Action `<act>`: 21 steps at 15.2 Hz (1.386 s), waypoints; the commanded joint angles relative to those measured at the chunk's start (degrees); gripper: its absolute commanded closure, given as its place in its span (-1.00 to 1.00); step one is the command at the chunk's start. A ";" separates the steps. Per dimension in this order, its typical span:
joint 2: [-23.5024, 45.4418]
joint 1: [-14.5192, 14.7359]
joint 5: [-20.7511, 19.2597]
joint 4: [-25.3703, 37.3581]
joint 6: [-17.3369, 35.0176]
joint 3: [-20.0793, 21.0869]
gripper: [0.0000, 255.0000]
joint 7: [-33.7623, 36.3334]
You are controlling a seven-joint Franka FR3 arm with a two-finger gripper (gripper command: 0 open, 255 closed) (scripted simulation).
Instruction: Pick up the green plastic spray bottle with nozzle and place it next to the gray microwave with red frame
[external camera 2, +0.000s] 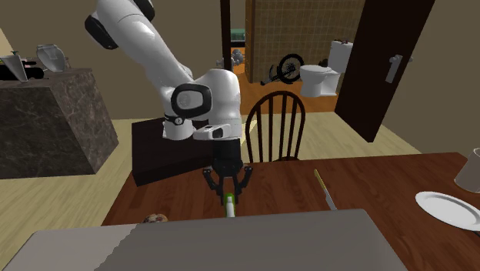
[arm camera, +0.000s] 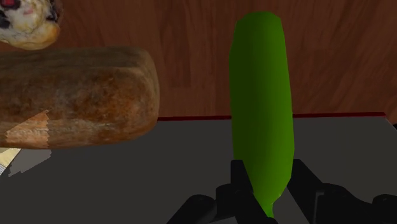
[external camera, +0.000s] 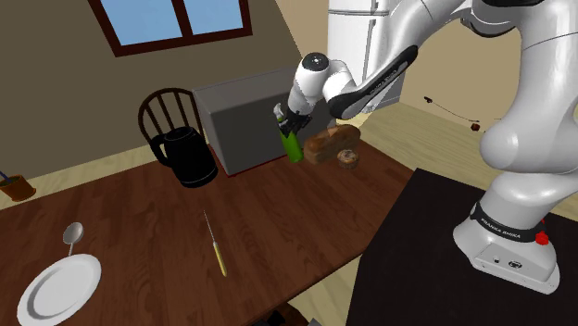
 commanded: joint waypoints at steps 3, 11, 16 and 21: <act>2.02 2.20 -3.46 0.48 0.56 -2.68 1.00 2.54; 6.11 5.90 -10.19 1.58 1.46 -7.37 1.00 7.48; 8.87 7.98 -14.27 2.60 1.83 -10.00 1.00 10.41; 10.66 9.17 -16.74 3.35 1.98 -11.50 1.00 12.13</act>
